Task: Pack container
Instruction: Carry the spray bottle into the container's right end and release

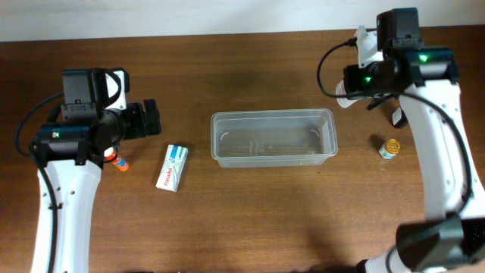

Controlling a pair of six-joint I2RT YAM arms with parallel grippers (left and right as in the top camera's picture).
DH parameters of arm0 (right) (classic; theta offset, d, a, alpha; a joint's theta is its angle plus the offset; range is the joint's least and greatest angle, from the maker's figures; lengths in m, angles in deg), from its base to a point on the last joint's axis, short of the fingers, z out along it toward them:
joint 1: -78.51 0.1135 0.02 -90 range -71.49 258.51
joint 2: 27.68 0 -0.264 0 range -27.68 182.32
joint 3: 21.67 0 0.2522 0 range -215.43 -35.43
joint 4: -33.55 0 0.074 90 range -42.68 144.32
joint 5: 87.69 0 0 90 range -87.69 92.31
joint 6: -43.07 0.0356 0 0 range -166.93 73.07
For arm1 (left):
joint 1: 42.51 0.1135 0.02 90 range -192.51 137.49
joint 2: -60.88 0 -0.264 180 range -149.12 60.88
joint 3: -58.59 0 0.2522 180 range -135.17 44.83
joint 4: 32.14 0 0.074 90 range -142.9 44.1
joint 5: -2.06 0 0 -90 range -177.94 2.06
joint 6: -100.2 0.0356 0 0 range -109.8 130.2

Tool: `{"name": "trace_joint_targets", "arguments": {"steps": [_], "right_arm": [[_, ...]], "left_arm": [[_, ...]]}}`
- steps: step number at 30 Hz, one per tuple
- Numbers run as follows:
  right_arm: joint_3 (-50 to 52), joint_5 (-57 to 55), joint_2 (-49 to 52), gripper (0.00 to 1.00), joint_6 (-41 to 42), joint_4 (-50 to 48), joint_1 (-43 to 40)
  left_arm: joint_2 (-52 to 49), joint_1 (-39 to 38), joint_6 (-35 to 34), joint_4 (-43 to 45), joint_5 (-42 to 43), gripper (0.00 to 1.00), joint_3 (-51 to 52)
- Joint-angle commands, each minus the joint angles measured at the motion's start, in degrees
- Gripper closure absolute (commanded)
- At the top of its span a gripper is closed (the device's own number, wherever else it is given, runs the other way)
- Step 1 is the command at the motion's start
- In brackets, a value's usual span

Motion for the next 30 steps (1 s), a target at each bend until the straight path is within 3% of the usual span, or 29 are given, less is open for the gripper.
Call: {"name": "trace_joint_targets", "arguments": {"steps": [1,8,21,30], "right_arm": [[-1.4,-0.3,-2.3,0.93,5.6,2.4,3.2],[3.8,-0.6,-0.8,0.95,12.3,3.7,8.0],[22.8,-1.2,0.2,0.95,13.8,-14.0,8.0],[25.5,-4.3,2.7,0.93,13.8,-18.4,8.0]], "left_arm": [[-0.2,0.3,1.1,0.2,0.6,0.01,-1.3],[-0.2,0.3,1.1,0.1,0.6,0.01,-1.3],[-0.2,0.3,1.1,0.1,0.6,0.01,-1.3],[-0.2,0.3,1.1,0.1,0.6,0.01,-1.3]]}}
